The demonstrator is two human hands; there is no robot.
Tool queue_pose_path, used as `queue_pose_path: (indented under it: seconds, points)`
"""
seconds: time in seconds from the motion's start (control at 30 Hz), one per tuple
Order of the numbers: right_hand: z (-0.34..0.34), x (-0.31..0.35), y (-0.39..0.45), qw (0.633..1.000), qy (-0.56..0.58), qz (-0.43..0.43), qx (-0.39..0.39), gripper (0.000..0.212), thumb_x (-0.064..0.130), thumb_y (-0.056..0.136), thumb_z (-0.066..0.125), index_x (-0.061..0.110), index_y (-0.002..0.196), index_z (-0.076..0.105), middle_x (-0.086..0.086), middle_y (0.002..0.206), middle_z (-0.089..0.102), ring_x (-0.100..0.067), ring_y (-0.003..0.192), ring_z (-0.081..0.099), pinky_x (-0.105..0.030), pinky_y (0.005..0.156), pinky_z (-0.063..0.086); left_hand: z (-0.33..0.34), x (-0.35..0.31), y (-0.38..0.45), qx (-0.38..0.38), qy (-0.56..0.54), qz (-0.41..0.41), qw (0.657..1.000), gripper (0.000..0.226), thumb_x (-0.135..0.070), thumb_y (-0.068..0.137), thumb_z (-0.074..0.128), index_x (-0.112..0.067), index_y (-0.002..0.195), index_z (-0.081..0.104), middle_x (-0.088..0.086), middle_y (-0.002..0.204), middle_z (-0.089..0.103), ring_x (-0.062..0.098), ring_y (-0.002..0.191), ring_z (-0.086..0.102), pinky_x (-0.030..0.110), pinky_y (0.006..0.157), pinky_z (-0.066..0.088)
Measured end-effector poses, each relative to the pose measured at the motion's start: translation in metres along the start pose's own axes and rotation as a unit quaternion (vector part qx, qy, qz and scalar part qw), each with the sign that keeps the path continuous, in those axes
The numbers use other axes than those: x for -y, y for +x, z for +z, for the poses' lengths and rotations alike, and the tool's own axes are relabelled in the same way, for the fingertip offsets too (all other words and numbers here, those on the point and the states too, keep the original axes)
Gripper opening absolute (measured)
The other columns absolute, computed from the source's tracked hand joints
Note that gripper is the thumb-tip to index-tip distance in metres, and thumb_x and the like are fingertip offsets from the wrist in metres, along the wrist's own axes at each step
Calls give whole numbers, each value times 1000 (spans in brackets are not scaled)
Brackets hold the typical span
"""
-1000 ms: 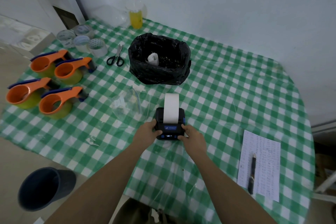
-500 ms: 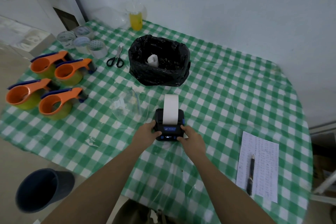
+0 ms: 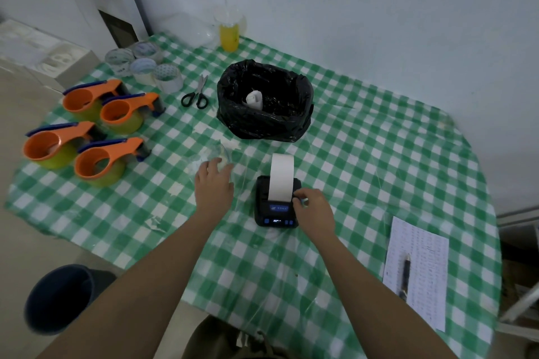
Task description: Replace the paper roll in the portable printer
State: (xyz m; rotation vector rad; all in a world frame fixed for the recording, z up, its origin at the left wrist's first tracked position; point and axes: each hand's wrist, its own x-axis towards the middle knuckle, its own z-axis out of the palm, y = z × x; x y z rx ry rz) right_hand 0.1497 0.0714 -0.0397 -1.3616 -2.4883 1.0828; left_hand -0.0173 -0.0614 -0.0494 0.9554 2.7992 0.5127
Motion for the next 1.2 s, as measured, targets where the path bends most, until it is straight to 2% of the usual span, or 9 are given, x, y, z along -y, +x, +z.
queue_pose_path:
  seconds: [0.13,0.23,0.33,0.47,0.63,0.8,0.97,1.03,1.2]
  points:
    - [5,17,8,998,-18,-55,-16,19,14,89,54,13,106,64,-5,109,61,-19,95,56,-23,74,39,-10,17,21,83,80,-64,991,69,-16,87,60,-17,144,22,18,155,17,39,141,18,50,113,27]
    - [9,30,16,997,-17,-78,-1,19,14,90,53,13,105,64,-5,110,60,-18,93,56,-23,72,38,-12,27,35,118,75,-74,987,61,-3,87,55,-16,140,28,16,143,38,37,127,39,48,93,46]
    - [13,39,26,997,-15,-80,15,19,14,91,51,12,105,64,-6,112,60,-21,99,56,-25,76,42,-9,34,41,115,59,-60,990,54,8,86,45,-14,136,40,15,132,49,34,118,48,45,80,50]
    - [14,49,36,997,12,-76,2,18,14,91,52,12,104,65,-4,113,60,-18,98,57,-22,76,39,-17,28,49,46,-37,-45,997,38,0,91,44,-11,127,51,16,124,55,34,110,52,46,76,50]
    - [-1,60,54,993,71,-71,-55,17,12,91,53,12,101,66,-3,109,60,-15,93,58,-23,79,45,-58,-23,82,-78,-141,98,982,34,-2,89,47,-8,119,59,16,111,59,31,97,55,37,68,46]
    - [-24,66,69,990,85,-66,-95,17,12,91,53,11,102,66,-7,107,60,-19,95,59,-26,77,47,-83,-80,147,-81,-111,157,978,35,-3,89,47,-9,122,57,17,116,55,33,106,52,47,75,52]
    - [-46,75,81,991,93,-41,-85,19,15,92,51,12,104,66,-8,110,61,-15,91,55,-24,78,42,-76,-105,188,77,29,119,989,55,-11,89,56,-20,139,35,14,141,41,38,122,42,47,89,49]
    - [-52,77,83,991,102,-36,-75,20,15,92,51,12,105,66,-9,110,62,-16,91,57,-26,78,43,-77,-109,185,101,21,109,989,56,-16,91,54,-21,142,32,10,151,32,39,130,37,50,97,46]
    - [-78,88,75,979,159,-53,-114,16,14,92,53,13,101,66,-5,104,66,-3,79,54,-12,68,40,-85,-96,150,56,-104,118,986,34,-23,91,53,-15,124,57,10,129,58,31,115,57,43,93,50]
